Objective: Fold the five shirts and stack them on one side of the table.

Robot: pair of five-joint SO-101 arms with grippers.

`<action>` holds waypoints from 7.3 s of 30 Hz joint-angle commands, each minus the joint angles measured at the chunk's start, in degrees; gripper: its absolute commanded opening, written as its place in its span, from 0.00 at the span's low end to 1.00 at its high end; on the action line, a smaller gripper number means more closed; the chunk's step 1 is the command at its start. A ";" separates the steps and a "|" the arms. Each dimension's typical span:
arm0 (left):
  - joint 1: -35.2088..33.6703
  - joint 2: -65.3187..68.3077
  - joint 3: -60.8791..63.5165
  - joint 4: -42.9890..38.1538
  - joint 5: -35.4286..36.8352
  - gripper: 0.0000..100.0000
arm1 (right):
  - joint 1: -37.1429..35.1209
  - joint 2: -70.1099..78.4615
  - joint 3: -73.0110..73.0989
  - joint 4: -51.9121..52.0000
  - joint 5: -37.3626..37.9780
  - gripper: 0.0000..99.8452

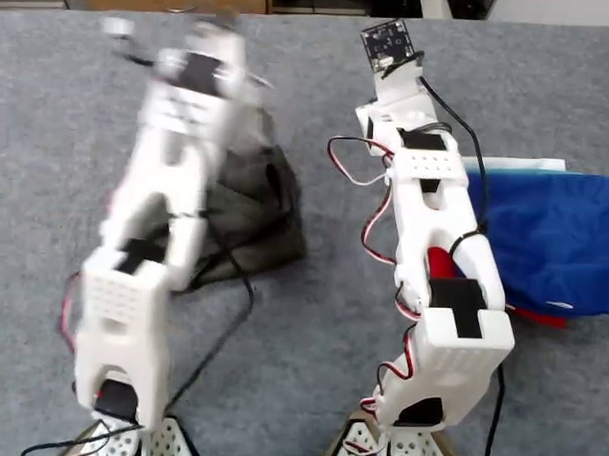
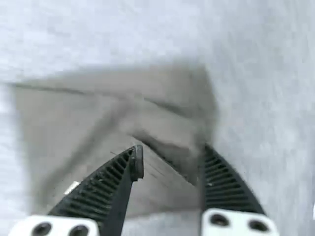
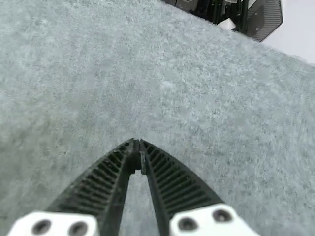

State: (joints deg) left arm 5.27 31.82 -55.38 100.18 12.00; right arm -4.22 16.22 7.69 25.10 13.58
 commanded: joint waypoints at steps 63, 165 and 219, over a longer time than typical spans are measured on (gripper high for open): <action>-36.40 -38.81 94.86 -65.41 -11.96 0.02 | -25.89 43.82 -95.78 67.43 15.65 0.01; -36.66 -38.90 94.77 -65.41 -11.96 0.02 | -36.18 51.21 -82.86 71.74 12.57 0.00; -37.54 -38.81 94.77 -66.99 -12.04 0.02 | -36.09 42.33 -81.19 68.40 9.67 0.00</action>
State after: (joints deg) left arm -31.82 -6.77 40.53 33.98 0.04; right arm -38.86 51.21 -54.90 90.51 25.27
